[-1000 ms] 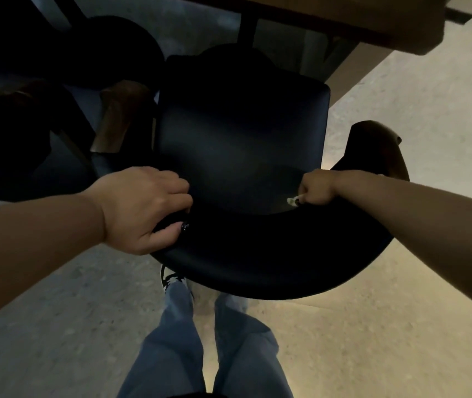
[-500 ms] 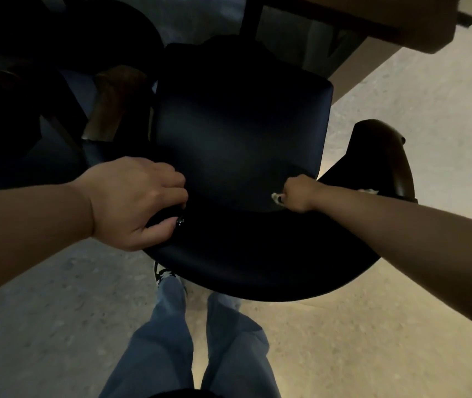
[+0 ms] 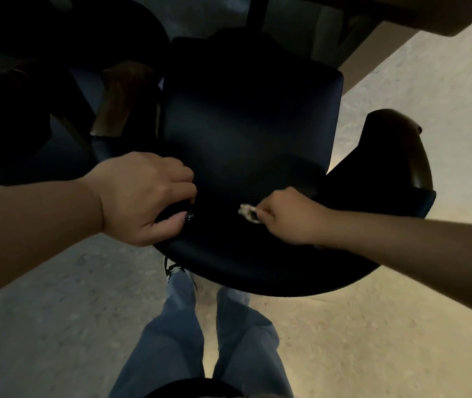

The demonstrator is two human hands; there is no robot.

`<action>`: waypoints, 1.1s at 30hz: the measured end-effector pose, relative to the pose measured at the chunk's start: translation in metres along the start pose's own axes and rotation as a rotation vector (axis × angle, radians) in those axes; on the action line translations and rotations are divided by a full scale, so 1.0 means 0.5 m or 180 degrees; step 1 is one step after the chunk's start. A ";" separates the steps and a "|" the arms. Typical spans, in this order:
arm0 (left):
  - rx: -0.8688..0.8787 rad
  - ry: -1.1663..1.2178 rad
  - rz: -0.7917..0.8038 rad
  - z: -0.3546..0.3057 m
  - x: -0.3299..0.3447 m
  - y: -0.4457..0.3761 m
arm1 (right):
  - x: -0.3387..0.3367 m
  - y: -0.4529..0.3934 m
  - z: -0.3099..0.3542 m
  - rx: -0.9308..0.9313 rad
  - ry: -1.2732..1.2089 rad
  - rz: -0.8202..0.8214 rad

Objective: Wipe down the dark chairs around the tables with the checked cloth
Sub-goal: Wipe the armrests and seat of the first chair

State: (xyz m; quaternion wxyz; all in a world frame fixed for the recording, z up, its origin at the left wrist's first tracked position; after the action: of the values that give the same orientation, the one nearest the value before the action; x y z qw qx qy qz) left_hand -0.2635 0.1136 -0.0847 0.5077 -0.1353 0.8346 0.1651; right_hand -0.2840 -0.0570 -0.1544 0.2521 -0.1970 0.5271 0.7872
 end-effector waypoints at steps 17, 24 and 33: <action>-0.0131 -0.0174 -0.0034 0.001 -0.007 -0.001 | -0.013 0.007 0.158 -0.0499 -0.0669 -0.0586; -0.1338 -0.0284 -0.1137 0.019 -0.024 0.058 | 0.035 -0.126 0.065 0.0341 -0.0513 -0.0166; -0.4468 0.3045 -0.2574 0.242 0.022 0.141 | 0.098 -0.248 -0.012 0.0794 -0.0508 0.0404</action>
State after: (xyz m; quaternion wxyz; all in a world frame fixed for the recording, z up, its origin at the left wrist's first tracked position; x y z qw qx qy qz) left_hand -0.1991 0.2269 -0.1366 -0.0680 -0.7435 0.5539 0.3685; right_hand -0.2479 -0.0138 -0.2754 0.2655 -0.0672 0.6105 0.7432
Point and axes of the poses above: each hand's wrist, its own y-axis away from the middle knuckle, its own x-axis out of the palm, z = x × y, the point moved 7 cm from there along -y, towards the middle knuckle, and after that the axes turned 4 degrees about x, right-handed, at the moved point
